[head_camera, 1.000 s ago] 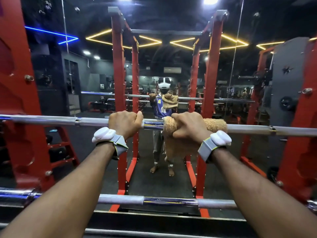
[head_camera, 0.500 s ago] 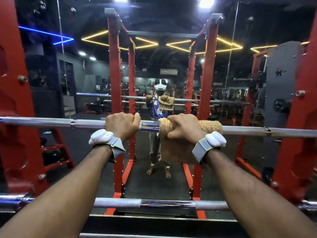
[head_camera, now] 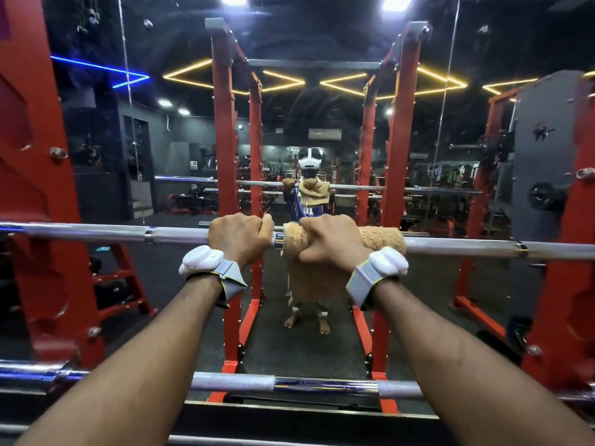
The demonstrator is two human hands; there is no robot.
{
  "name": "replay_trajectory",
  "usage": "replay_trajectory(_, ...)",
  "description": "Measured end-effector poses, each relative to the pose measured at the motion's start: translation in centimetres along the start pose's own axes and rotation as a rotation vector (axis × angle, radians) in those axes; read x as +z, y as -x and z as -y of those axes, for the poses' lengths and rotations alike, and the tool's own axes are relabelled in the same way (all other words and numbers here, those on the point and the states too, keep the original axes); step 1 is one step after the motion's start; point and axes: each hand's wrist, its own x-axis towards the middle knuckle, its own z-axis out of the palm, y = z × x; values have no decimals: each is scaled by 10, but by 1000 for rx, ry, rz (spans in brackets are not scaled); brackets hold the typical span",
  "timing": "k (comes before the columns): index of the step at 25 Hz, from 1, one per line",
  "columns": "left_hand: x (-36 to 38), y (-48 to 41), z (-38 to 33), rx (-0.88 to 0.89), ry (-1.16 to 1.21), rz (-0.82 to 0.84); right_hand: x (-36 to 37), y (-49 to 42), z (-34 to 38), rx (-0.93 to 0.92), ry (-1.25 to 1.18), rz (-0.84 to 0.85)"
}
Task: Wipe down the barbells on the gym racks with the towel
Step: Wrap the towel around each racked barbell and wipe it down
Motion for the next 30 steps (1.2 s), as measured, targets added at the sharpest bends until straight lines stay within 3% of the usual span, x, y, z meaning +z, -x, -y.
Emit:
replay_trajectory(3, 2, 1, 0, 1, -10, 3, -11, -8, 2, 55, -135, 189)
replay_trajectory(5, 3, 1, 1, -8, -11, -8, -12, -11, 7, 64, -152, 217)
replay_trajectory(12, 1, 1, 1, -15, -9, -21, 5, -7, 34, -43, 24, -97)
replay_trajectory(18, 2, 0, 3, -20, 11, -8, -11, -23, 27, 16, -179, 232)
replay_trajectory(23, 2, 2, 5, 0, 3, -11, 3, -10, 16, -145, -53, 18)
replay_trajectory(30, 1, 3, 7, 26, 13, -1, -3, 16, -49, -18, -116, 98)
